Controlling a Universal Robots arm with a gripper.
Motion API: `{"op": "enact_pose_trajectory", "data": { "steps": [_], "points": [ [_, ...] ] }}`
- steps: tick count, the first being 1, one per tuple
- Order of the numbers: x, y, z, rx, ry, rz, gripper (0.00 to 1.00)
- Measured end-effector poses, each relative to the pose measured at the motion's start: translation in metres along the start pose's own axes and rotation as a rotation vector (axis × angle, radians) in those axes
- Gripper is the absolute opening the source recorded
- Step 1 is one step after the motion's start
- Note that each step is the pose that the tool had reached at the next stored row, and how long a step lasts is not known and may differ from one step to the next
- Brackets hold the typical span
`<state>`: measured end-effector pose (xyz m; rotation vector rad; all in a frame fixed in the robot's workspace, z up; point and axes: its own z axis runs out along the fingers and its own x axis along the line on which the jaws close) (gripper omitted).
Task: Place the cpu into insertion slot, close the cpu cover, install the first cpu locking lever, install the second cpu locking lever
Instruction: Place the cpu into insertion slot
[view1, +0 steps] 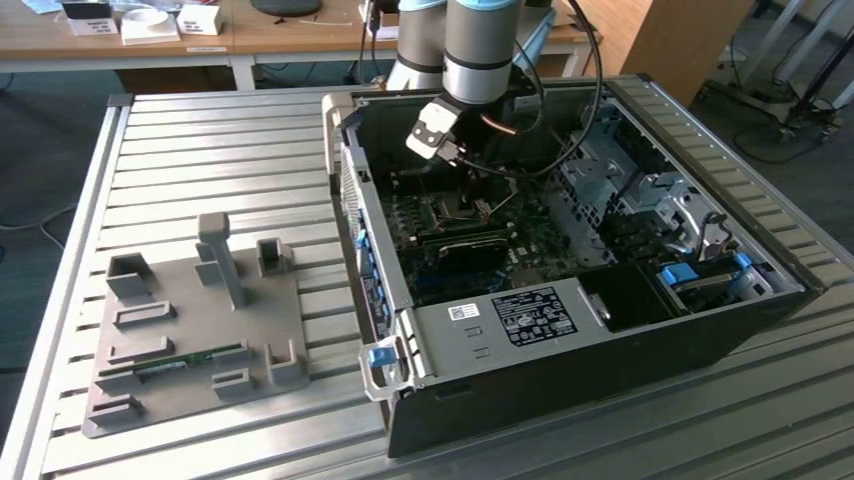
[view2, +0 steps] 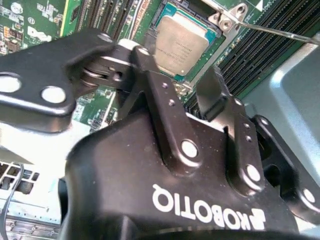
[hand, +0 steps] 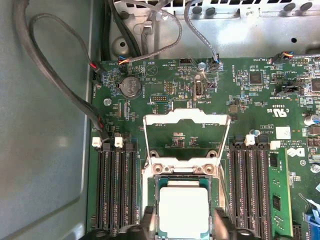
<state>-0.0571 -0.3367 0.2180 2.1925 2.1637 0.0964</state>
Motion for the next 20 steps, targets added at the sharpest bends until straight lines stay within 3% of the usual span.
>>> {"op": "enact_pose_trajectory", "data": {
  "steps": [1,4,6,9,13,20],
  "points": [
    [0.0000,0.0000,0.0000,0.0000,0.0000,0.000,0.60],
    [0.0000,0.0000,-0.0001,0.0000,0.0000,0.000,0.41],
    [0.0000,0.0000,-0.0001,0.0001,0.0000,0.000,0.41],
    [0.0000,0.0000,-0.0002,0.0000,-0.0001,0.000,0.24],
    [0.0000,0.0000,-0.0002,0.0000,0.0000,0.000,0.12],
    [0.0000,0.0000,-0.0003,0.0001,-0.0001,0.000,0.11]
  ]
}}
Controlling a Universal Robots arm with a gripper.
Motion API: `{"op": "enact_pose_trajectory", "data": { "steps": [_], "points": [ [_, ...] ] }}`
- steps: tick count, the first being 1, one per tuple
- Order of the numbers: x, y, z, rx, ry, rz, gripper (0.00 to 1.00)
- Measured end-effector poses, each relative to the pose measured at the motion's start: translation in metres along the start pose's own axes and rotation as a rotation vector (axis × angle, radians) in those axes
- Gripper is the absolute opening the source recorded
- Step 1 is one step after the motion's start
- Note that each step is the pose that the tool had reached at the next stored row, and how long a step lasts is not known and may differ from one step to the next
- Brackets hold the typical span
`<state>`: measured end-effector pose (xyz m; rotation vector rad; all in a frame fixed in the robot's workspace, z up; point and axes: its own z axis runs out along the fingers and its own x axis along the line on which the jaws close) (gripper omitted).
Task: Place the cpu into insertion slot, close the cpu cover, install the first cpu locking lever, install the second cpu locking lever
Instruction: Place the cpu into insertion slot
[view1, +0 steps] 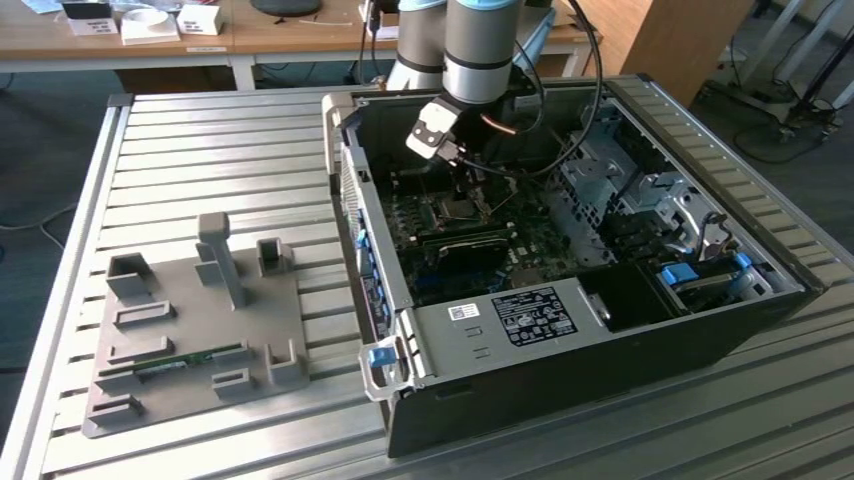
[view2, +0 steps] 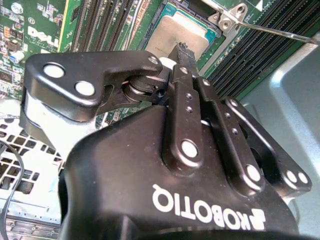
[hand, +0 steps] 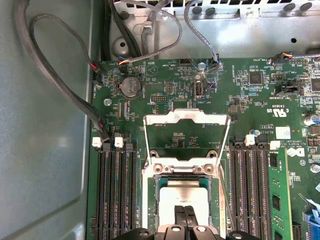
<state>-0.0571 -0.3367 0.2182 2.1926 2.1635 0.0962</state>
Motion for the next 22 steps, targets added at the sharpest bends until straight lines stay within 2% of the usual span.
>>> {"op": "enact_pose_trajectory", "data": {
  "steps": [9,12,13,22],
  "points": [
    [0.0000,-0.0001,0.0027,-0.0001,-0.0010,0.013,0.11],
    [0.0000,-0.0004,0.0058,-0.0001,-0.0008,0.013,0.11],
    [0.0000,-0.0007,0.0093,-0.0001,-0.0003,0.013,0.11],
    [0.0000,-0.0003,0.0100,0.0000,0.0016,0.013,0.11]
  ]
}}
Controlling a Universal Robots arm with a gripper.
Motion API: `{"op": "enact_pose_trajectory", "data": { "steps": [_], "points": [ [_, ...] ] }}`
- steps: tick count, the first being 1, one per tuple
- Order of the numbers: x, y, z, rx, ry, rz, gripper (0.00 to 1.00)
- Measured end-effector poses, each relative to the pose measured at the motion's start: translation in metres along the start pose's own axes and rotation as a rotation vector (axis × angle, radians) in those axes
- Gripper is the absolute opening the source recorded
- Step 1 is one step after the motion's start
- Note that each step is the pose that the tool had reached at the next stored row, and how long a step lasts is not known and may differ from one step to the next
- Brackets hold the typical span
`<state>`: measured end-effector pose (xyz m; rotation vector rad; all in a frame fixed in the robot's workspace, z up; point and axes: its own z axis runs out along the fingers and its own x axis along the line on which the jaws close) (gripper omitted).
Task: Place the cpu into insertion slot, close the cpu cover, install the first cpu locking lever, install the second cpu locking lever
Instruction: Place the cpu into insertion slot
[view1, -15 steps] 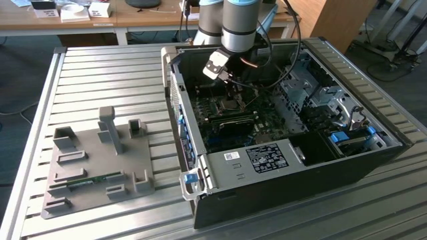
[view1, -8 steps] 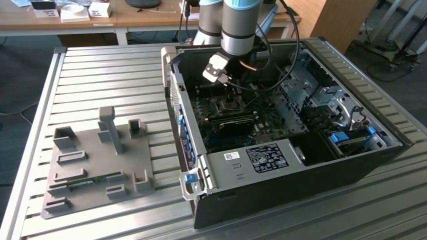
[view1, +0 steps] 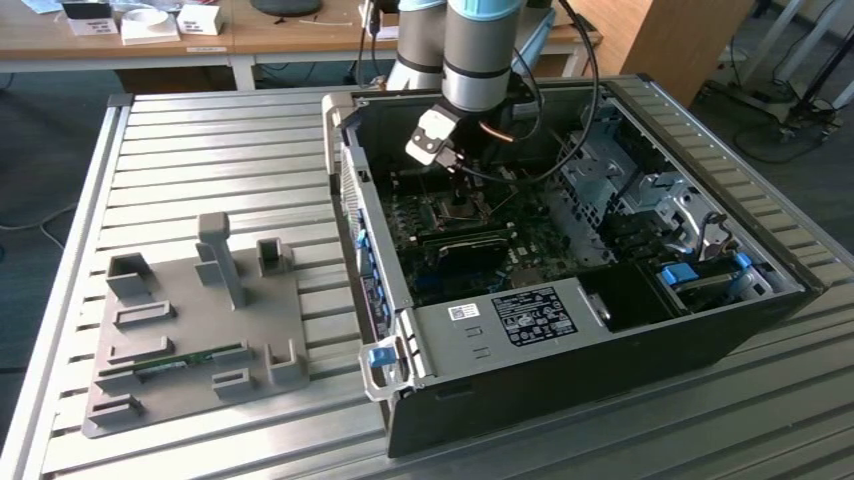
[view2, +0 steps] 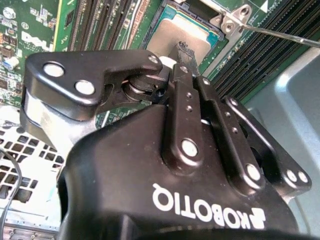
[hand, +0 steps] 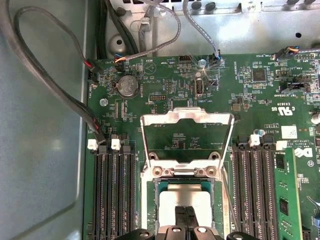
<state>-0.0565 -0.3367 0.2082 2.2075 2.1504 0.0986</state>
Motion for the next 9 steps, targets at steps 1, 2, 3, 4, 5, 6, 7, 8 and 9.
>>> {"op": "enact_pose_trajectory", "data": {
  "steps": [1,2,3,4,5,6,7,8,9],
  "points": [
    [0.0001,0.0000,0.0006,-0.0002,0.0004,0.000,0.11],
    [0.0001,-0.0001,0.0013,-0.0002,0.0003,0.000,0.11],
    [0.0000,-0.0002,0.0020,0.0000,0.0001,0.000,0.11],
    [0.0000,-0.0002,0.0028,-0.0001,0.0001,0.000,0.11],
    [0.0000,-0.0003,0.0036,-0.0001,0.0004,0.000,0.11],
    [0.0000,-0.0004,0.0042,0.0000,0.0004,0.000,0.11],
    [0.0000,-0.0004,0.0046,-0.0001,0.0004,0.000,0.11],
    [-0.0001,-0.0004,0.0047,0.0001,0.0003,0.000,0.11],
    [-0.0001,-0.0004,0.0047,0.0002,0.0002,0.000,0.11]
  ]
}}
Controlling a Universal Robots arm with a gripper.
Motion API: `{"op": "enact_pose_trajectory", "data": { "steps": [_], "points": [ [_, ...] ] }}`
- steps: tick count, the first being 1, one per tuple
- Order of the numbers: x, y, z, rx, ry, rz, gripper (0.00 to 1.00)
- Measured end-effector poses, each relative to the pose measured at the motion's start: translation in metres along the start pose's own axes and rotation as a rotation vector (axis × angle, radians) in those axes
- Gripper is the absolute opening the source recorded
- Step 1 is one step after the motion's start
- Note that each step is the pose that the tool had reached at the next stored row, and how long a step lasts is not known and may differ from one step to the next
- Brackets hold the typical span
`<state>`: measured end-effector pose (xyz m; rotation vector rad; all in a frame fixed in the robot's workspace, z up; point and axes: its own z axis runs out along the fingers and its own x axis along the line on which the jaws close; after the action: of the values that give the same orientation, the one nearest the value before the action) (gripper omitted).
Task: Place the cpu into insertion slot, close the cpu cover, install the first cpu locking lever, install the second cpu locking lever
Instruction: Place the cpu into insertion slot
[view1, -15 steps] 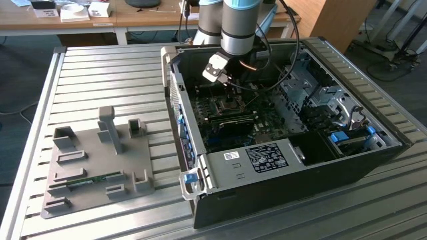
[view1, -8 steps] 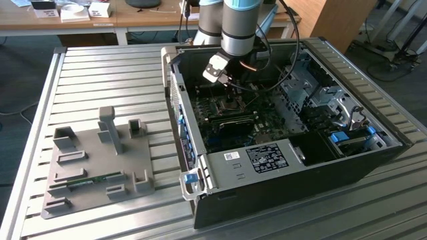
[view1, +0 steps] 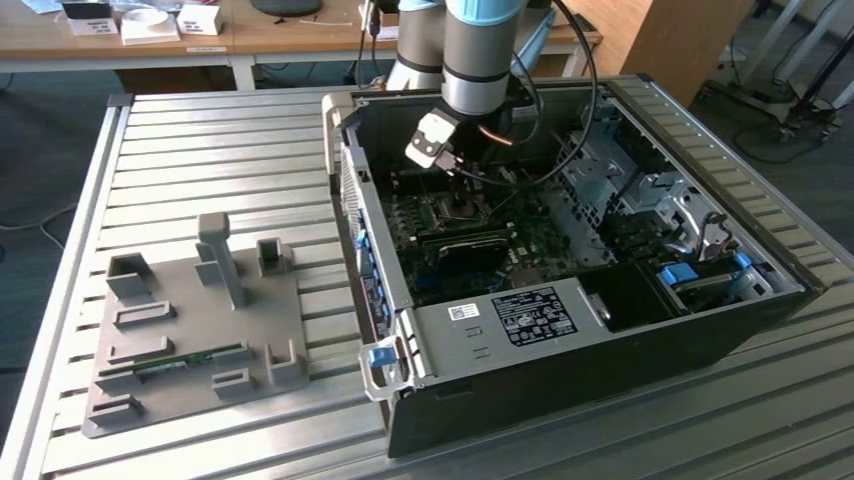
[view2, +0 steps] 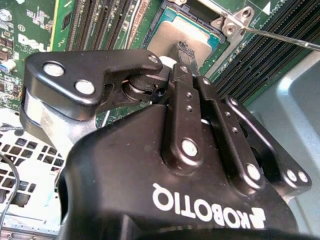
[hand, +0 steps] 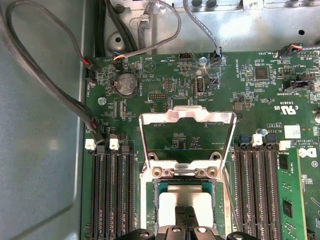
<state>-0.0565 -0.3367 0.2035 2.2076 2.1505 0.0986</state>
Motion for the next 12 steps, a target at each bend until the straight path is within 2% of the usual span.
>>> {"op": "enact_pose_trajectory", "data": {
  "steps": [12],
  "points": [
    [-0.0002,-0.0005,0.0046,0.0006,-0.0005,0.000,0.11]
  ]
}}
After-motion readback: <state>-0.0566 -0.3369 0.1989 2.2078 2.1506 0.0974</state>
